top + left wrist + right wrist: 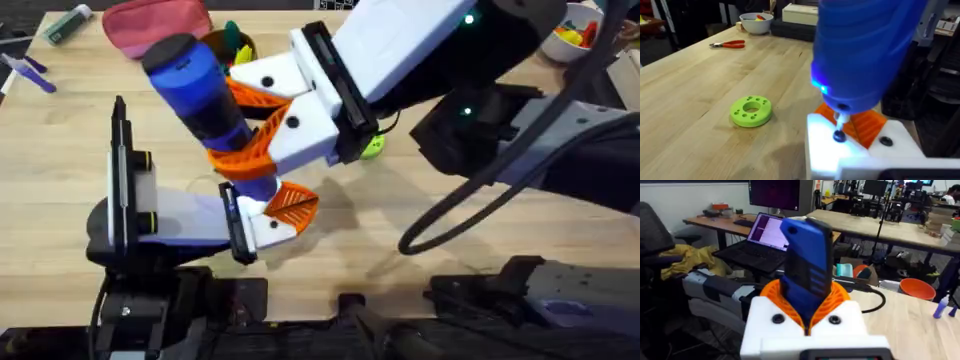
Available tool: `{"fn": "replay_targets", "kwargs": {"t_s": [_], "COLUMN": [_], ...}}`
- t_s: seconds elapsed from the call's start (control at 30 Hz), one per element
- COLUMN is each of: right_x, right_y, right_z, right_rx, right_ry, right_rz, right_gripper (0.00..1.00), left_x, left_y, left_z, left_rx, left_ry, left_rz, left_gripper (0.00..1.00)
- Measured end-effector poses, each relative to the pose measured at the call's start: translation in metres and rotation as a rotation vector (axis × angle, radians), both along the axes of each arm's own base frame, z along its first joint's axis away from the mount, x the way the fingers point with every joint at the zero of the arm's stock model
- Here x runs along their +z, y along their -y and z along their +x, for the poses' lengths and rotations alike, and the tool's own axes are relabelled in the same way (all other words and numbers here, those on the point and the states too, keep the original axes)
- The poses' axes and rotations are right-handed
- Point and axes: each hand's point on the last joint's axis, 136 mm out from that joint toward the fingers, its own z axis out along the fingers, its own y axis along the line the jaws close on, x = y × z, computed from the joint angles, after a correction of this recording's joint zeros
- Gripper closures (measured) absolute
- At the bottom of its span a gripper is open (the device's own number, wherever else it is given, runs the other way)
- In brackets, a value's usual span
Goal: Pick up the gripper from the table and insert it into the empty holder that is missing its gripper. Then pick up a screw, insert it into the mounting hole, and use the screwdriver to tighten it. Finally, clean up the table by picking up the vegetable and placing it into the bucket.
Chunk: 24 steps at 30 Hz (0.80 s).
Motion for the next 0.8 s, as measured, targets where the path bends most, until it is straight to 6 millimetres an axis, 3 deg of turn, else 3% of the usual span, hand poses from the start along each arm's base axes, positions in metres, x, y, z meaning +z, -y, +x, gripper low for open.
{"fn": "replay_targets", "kwargs": {"t_s": [0.8], "right_x": [-0.001], "right_y": [-0.0024], "right_z": [0.0026], "right_rx": [-0.019], "right_ry": [-0.009], "right_rz": [-0.003], "right_gripper": [0.977], "left_x": [0.0], "left_y": [0.0], "left_z": [0.0], "left_rx": [0.0], "left_ry": [0.0], "left_rz": [0.0], "left_gripper": [0.984]}}
